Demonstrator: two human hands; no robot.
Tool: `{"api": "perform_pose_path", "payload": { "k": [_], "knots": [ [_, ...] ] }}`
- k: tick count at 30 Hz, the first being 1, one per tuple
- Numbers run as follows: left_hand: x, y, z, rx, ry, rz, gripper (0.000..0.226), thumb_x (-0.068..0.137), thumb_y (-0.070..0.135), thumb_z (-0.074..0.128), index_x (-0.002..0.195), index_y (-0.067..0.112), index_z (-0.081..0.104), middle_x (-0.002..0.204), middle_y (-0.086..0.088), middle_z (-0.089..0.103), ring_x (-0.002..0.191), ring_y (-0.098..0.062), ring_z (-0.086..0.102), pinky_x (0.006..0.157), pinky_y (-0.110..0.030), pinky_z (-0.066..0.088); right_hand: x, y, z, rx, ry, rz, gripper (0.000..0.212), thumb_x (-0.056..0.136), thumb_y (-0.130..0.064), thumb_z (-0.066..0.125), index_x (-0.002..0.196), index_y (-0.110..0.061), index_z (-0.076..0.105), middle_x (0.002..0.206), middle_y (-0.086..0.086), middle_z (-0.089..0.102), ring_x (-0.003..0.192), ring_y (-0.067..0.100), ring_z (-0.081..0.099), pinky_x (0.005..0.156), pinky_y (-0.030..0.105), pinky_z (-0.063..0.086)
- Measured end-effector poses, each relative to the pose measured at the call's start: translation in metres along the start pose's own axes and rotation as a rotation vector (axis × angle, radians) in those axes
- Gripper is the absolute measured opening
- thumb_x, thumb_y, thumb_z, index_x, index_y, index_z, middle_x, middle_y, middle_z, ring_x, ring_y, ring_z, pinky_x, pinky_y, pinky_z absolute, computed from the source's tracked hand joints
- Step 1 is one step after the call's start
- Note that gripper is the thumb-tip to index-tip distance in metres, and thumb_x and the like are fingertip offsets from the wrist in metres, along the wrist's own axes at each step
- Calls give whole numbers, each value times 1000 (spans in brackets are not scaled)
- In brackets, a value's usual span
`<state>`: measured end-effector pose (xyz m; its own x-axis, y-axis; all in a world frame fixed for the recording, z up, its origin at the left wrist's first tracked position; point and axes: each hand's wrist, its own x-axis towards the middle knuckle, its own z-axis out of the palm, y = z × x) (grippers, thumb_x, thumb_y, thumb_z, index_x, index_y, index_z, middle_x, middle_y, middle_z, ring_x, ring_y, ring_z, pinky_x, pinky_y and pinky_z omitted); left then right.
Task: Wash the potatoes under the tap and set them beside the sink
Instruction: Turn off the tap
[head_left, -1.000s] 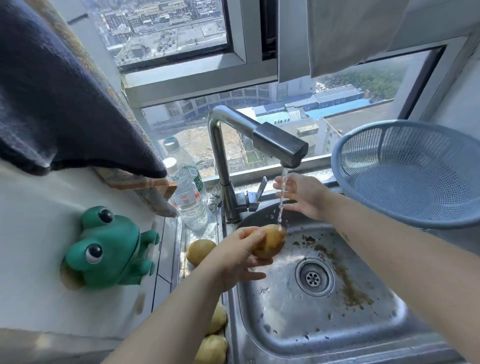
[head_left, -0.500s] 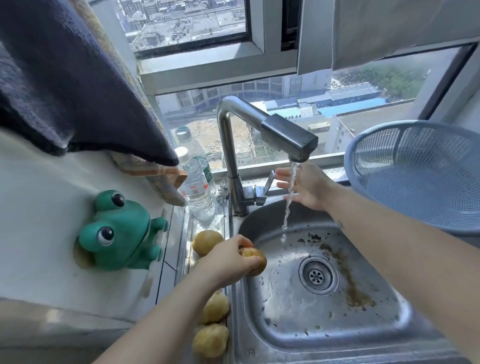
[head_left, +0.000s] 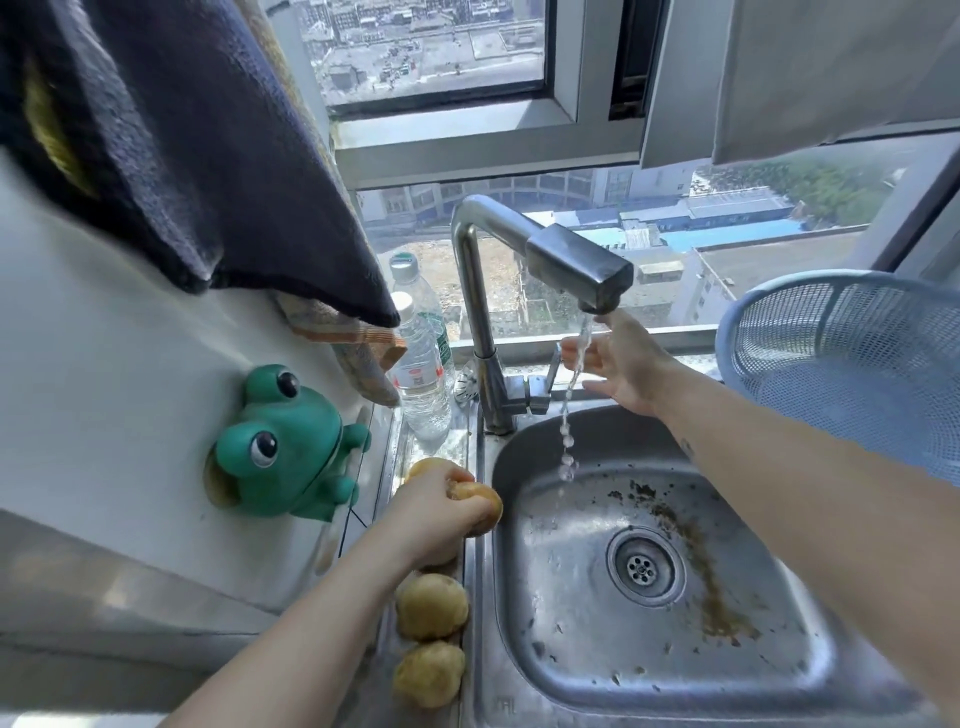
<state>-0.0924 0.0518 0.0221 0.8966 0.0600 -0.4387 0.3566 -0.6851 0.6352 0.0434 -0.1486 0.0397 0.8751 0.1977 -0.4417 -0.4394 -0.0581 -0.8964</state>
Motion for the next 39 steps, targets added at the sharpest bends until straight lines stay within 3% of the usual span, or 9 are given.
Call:
{"api": "perform_pose_path", "payload": {
  "k": [6,11,15,18,24,28,31,35,39],
  "knots": [
    [5,-14,-1,30,24,-45,29,85,26,56,114,24,51,114,-4,55,103,-20,55,86,-28,47,0,-1,1,-30,13,2,63,94,-51,30,125,-1,53,130,14,54,119,23,49,112,45,28],
    [11,-21,4,76,50,-84,41,90,26,51,131,21,46,128,-11,50,111,-25,53,95,-32,46,-4,-4,17,45,-41,-19,41,98,-44,27,90,-12,52,136,16,50,128,28,44,115,48,22],
    [10,-30,2,73,61,-100,47,90,24,50,136,17,42,131,-10,46,107,-21,51,88,-28,46,-6,-5,20,48,-49,-25,40,99,-39,24,101,-11,52,141,20,47,133,28,41,116,50,18],
    [9,-34,3,78,52,-103,47,91,24,49,137,17,41,131,-9,45,107,-20,51,78,-26,46,-3,1,16,34,-78,-16,59,98,-41,23,137,-1,39,147,13,41,137,25,36,117,48,17],
    [3,-35,6,84,67,-94,47,91,23,51,136,17,42,131,-8,44,111,-20,49,95,-30,43,-3,33,2,53,-59,-4,49,100,-33,29,144,-13,36,149,3,39,135,22,37,110,46,28],
    [-4,-40,5,79,50,-92,44,90,25,52,133,20,44,122,-3,47,109,-20,52,94,-32,45,-22,75,-12,-264,50,140,36,99,-20,42,132,-8,49,129,8,56,108,22,54,92,40,47],
    [-10,-44,5,65,37,-91,45,90,27,52,133,20,44,115,-1,47,106,-25,57,92,-37,49,-49,107,1,-624,-87,250,25,95,-17,48,113,-8,61,107,7,66,91,19,60,70,28,50],
    [-18,-50,4,44,38,-102,46,90,27,52,134,22,42,124,-4,51,107,-26,56,91,-38,49,-81,139,51,-1104,-410,-121,34,87,-33,60,118,-19,60,116,-3,64,104,13,59,87,26,48],
    [-25,-54,4,11,78,-102,47,91,29,51,136,23,41,132,-7,49,113,-26,54,97,-42,46,-99,162,99,-1210,-486,-622,47,80,-45,62,120,-20,56,115,5,53,103,22,51,87,37,46]
  ]
}}
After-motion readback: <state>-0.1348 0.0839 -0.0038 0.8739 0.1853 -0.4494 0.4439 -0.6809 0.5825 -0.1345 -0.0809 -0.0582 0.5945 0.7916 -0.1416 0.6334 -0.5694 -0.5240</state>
